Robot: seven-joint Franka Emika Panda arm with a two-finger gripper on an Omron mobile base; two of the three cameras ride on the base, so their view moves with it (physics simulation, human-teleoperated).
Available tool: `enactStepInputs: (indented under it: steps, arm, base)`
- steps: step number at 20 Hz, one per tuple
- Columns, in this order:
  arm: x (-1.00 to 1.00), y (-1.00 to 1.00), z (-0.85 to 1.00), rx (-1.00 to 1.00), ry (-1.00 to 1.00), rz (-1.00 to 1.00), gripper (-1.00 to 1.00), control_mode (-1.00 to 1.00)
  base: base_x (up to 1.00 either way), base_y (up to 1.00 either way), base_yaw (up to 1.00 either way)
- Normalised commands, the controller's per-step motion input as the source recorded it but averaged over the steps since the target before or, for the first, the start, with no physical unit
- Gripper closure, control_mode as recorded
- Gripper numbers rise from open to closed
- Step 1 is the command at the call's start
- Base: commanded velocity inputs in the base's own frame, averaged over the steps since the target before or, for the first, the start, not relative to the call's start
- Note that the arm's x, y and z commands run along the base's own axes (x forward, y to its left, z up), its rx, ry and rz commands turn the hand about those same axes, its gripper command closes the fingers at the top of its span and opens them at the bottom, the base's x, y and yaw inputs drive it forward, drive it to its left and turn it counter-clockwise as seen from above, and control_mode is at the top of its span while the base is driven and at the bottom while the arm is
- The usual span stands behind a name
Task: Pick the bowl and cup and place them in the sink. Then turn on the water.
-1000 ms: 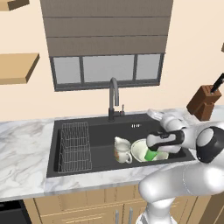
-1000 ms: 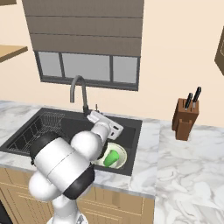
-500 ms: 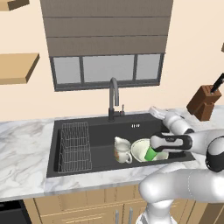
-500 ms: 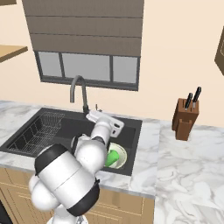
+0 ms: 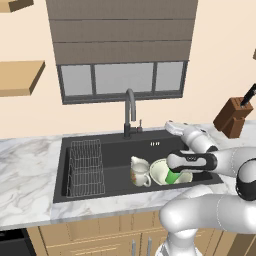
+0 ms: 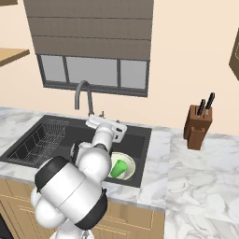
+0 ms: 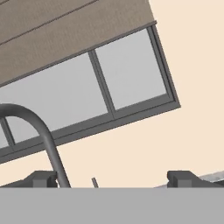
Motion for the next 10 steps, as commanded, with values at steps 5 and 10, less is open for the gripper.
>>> enactStepInputs:
  steps: [5,10]
  arm:
    - [0.0,0.25,0.0,-0.06,-0.01,0.0,-1.0,-1.0]
    - [0.0,0.07,0.0,-0.05,0.0,0.0,-1.0,-1.0]
  base:
    - [0.0,0.0,0.0]
    - [0.0,0.0,0.0]
